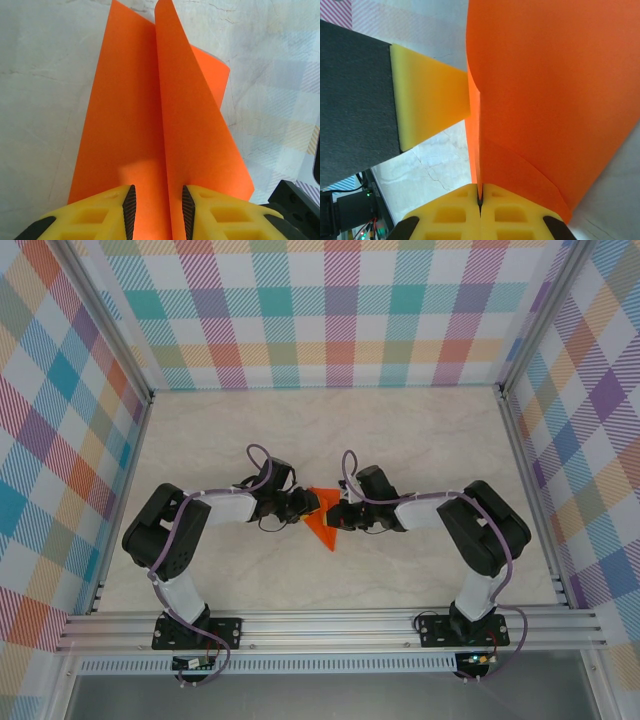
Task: Fold a paper plane with a square sheet of paper (fold left side to right side)
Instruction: Fourth fold the wing at the center of the table.
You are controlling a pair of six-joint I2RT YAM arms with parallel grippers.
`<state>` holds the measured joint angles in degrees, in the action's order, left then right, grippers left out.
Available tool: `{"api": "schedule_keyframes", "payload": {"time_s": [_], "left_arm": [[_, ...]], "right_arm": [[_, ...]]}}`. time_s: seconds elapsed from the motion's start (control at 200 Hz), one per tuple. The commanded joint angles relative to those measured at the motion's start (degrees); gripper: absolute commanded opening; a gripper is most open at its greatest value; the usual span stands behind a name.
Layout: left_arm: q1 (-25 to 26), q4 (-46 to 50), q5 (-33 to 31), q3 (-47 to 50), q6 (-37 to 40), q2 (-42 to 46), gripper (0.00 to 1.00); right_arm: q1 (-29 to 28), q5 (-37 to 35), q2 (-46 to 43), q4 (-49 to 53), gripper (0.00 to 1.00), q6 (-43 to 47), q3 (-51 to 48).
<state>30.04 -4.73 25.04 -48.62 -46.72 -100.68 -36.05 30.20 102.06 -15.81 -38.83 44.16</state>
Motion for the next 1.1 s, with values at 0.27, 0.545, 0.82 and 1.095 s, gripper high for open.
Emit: {"api": "schedule_keyframes", "payload": {"time_s": [0.27, 0.545, 0.82, 1.095], "left_arm": [[1.42, -0.41, 0.88, -1.79, 0.07, -0.19, 0.34], [2.39, 0.25, 0.96, -3.03, 0.27, -1.16, 0.34], [2.65, 2.54, -0.29, -3.68, 1.39, -2.23, 0.33], [2.98, 2.70, -0.63, -3.24, 1.51, -3.27, 0.33]], "right_arm": [[1.31, 3.35, 2.63, -4.08, 0.04, -1.95, -1.95], [1.43, 4.00, 3.25, -5.18, 0.05, -2.22, -2.39], [1.51, 3.93, 3.54, -5.45, 0.05, -2.31, -2.55], [1.51, 4.08, 4.10, -5.16, 0.09, -2.33, -2.34]]}}
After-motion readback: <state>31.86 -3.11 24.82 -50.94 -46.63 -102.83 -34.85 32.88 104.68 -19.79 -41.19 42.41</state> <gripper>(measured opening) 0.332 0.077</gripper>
